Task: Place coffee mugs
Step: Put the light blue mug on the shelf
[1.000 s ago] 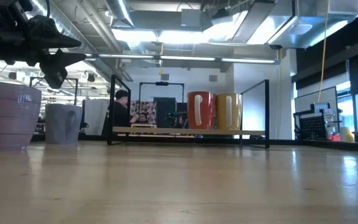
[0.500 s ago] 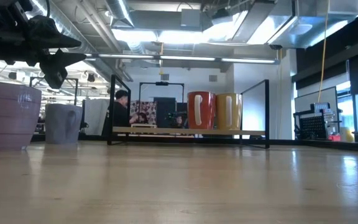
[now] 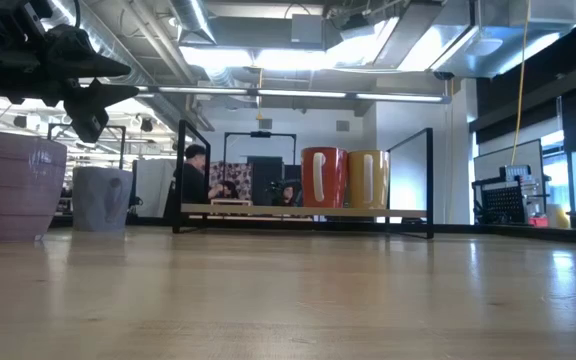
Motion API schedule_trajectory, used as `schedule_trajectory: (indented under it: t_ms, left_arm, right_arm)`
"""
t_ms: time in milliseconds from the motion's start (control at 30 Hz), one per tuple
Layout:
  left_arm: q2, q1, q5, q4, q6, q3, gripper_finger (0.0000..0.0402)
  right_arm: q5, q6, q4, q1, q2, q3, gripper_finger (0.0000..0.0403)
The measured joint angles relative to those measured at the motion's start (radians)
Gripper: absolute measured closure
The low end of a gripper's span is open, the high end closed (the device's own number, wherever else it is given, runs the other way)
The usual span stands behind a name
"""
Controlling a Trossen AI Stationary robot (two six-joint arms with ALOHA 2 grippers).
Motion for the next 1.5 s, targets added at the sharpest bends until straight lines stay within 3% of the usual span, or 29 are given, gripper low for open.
schedule_trajectory:
  t_ms: [200,433,567,733,900,1267,1500]
  left_arm:
    - [0.0,0.0,-0.005,0.0,0.0,0.0,0.0276]
    - [0.0,0.0,-0.013,0.0,0.0,0.0,0.0276]
    - [0.0,0.0,-0.024,0.0,0.0,0.0,0.0276]
    - [0.0,0.0,-0.052,0.0,0.0,0.0,0.0276]
    - [0.0,0.0,-0.055,0.0,-0.002,0.0,0.0276]
    - [0.0,0.0,-0.054,0.003,-0.002,0.0,0.0276]
    - [0.0,0.0,-0.054,0.004,-0.002,0.0,0.0276]
  right_arm:
    - [-0.031,-0.051,0.148,0.0,-0.005,-0.111,0.0217]
    - [-0.031,-0.091,0.182,0.0,-0.005,-0.187,0.0226]
    - [-0.046,-0.152,0.256,0.0,-0.005,-0.207,0.0279]
    - [-0.024,-0.185,0.295,0.0,-0.005,-0.212,0.0382]
    - [-0.007,-0.152,0.366,-0.028,-0.013,-0.211,0.0383]
    - [0.207,0.011,0.298,-0.275,-0.021,-0.073,0.0397]
    - [0.254,-0.186,0.334,-0.507,-0.015,-0.072,0.0398]
